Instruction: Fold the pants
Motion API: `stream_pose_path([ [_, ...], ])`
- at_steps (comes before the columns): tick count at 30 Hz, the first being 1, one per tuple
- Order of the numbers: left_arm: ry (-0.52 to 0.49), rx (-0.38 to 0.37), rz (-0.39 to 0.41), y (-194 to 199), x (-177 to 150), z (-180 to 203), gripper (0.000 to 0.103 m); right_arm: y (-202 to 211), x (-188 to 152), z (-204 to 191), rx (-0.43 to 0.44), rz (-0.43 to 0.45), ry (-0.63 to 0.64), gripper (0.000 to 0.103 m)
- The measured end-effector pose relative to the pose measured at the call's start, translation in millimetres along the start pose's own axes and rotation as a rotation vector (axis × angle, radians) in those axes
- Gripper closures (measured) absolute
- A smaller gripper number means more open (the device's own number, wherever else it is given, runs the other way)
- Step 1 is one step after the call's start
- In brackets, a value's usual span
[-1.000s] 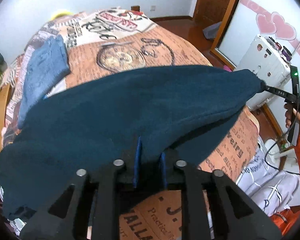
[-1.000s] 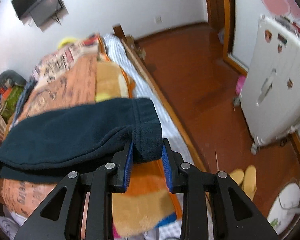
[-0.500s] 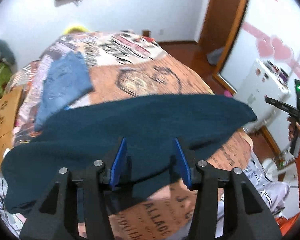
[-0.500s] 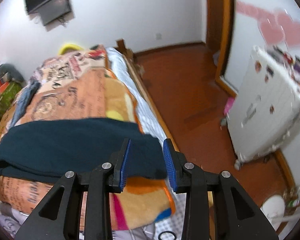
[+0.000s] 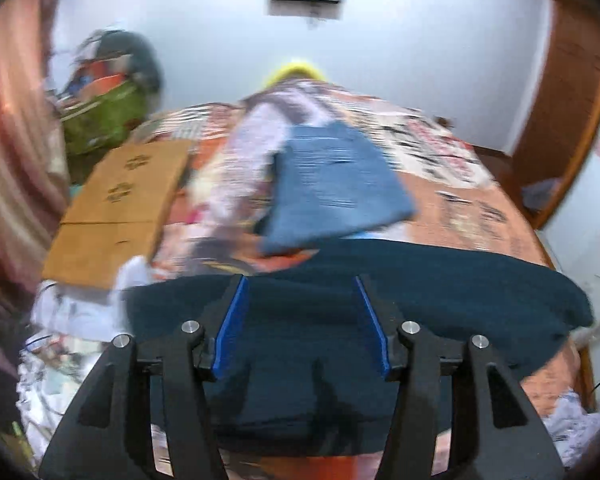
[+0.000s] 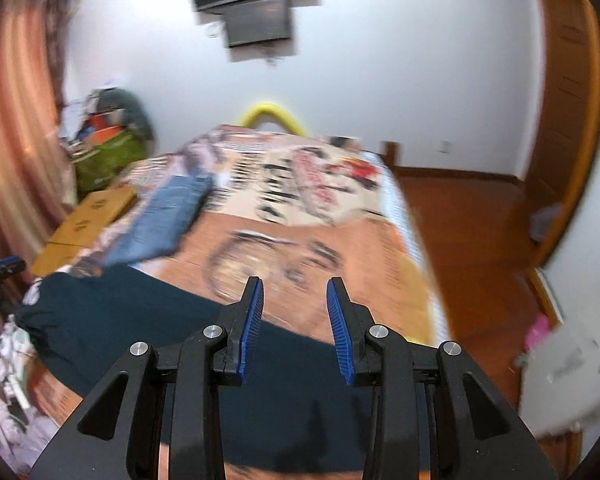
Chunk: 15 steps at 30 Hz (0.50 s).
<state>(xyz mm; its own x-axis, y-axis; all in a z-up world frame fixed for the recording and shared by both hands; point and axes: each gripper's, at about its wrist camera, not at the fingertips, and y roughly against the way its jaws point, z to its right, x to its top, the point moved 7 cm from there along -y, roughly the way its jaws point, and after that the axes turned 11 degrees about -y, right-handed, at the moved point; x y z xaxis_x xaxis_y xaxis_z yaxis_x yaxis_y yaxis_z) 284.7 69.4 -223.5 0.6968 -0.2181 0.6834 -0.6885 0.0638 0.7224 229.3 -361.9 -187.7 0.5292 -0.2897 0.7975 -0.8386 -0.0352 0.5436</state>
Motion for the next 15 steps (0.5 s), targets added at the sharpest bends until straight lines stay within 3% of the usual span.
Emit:
stream_pose_path([
  [9, 0.154, 0.103, -0.116, -58, -45, -123, 0.046, -85, -2, -138, 0.19, -0.13, 0.176, 0.073],
  [13, 0.248, 0.055, -0.201, -99, -69, -158, 0.046, -123, -23, -184, 0.245, -0.217, 0.254, 0.073],
  [15, 0.281, 0.006, -0.223, -113, -77, -162, 0.046, -142, -33, -203, 0.257, -0.263, 0.29, 0.065],
])
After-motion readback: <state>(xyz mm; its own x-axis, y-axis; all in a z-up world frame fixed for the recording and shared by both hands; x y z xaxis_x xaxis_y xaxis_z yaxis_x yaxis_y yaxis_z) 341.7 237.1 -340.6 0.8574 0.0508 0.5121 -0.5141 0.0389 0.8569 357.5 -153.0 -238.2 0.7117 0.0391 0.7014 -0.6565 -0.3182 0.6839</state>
